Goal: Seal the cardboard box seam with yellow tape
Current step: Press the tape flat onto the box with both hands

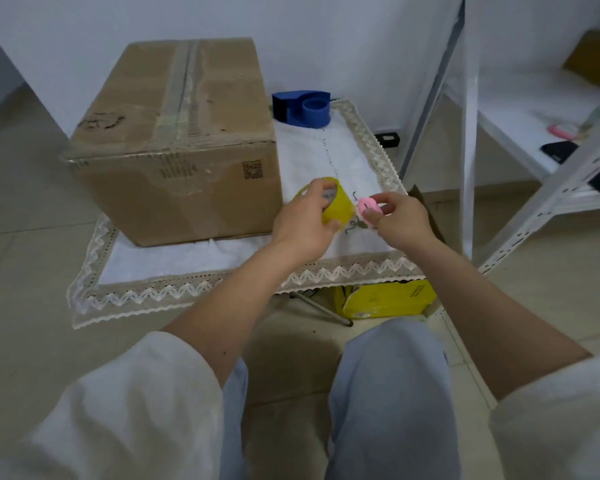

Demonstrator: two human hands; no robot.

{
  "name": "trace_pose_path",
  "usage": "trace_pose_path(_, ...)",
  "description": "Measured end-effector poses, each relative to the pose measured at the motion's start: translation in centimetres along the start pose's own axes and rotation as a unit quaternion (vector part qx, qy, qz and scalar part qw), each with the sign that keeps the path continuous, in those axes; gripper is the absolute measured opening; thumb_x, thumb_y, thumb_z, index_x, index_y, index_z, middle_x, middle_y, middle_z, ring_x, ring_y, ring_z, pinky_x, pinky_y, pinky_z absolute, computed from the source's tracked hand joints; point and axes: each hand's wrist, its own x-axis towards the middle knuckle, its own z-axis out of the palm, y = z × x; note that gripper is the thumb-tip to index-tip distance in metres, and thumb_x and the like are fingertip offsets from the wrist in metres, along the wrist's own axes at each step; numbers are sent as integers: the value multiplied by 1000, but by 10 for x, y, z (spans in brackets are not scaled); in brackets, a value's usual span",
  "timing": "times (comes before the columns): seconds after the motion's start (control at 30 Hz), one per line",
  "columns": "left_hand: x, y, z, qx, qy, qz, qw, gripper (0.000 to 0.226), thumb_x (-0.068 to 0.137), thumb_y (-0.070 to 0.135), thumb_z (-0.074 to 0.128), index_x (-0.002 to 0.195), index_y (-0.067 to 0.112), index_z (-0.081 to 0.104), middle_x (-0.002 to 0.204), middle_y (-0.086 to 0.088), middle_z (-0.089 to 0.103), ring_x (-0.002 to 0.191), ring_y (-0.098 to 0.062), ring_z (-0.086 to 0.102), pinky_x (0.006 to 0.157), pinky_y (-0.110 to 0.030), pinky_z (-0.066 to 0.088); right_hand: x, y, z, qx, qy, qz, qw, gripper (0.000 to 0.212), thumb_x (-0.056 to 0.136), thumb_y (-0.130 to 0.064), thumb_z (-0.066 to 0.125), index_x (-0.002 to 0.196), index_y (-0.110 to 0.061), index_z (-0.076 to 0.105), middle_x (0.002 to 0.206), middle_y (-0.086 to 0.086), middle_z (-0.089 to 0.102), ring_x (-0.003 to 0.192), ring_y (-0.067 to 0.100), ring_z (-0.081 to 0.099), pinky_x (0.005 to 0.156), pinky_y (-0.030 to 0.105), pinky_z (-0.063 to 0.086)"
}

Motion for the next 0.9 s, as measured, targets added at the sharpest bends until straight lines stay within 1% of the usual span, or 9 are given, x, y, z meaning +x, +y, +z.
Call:
trace_pose_path(0.1,14,-2,9,87,3,13,996,55,93,18,66,140,29,39,137,-1,62,126,-29,57,91,-38,47,6,5,0,-8,-9,25,1000,31,89,-24,70,118,-14,66,94,4,68,87,23,65,77,36,53)
trace_pose_path(0.2,22,-8,17,142,-7,12,990,53,94,14,64,138,29,40,130,-4,66,120,-35,59,88,-42,50,8,10,1,-30,-17,40,999,37,89,-28,72,123,-16,62,102,4,66,96,24,63,88,38,53)
trace_pose_path(0.3,25,-15,26,174,-18,11,985,53,93,11,62,137,30,39,124,-9,68,117,-38,59,86,-46,52,7,14,0,-19,-26,46,998,36,88,-26,73,121,-14,63,100,3,61,93,22,60,80,32,50)
trace_pose_path(0.37,27,-18,31,185,-18,13,983,53,93,11,62,136,30,39,121,-10,69,116,-38,58,86,-45,51,7,17,0,-24,-29,44,998,32,90,-25,71,119,-12,65,104,6,64,98,25,62,77,29,46)
trace_pose_path(0.53,27,-22,37,192,-28,19,981,54,93,8,61,137,29,39,124,-11,68,119,-39,55,86,-44,48,3,20,1,-60,-14,29,998,34,93,-25,67,124,-11,64,125,9,64,114,25,60,93,32,46)
trace_pose_path(0.63,23,-22,34,157,-29,25,987,55,89,10,66,135,28,43,128,-6,66,122,-34,56,89,-44,52,-2,15,3,-77,20,-15,997,31,94,-26,64,122,-14,64,124,6,65,111,24,61,88,29,43)
trace_pose_path(0.7,18,-20,31,111,1,43,993,51,86,13,70,130,27,50,128,0,65,122,-27,58,91,-46,53,-6,5,7,-71,42,-58,995,25,94,-29,63,117,-19,66,119,2,66,98,20,64,85,29,47)
trace_pose_path(0.77,9,-19,28,65,69,70,993,39,86,14,67,121,27,58,121,6,67,114,-21,62,85,-44,55,-11,-9,14,-40,47,-110,992,18,94,-29,62,110,-24,69,111,-2,68,81,15,64,83,32,51)
trace_pose_path(0.9,-14,-21,17,20,206,99,973,27,85,5,61,108,19,65,102,5,70,95,-19,64,75,-35,52,-27,-43,29,29,49,-202,978,12,93,-24,62,102,-24,71,101,-6,69,77,9,63,78,24,52)
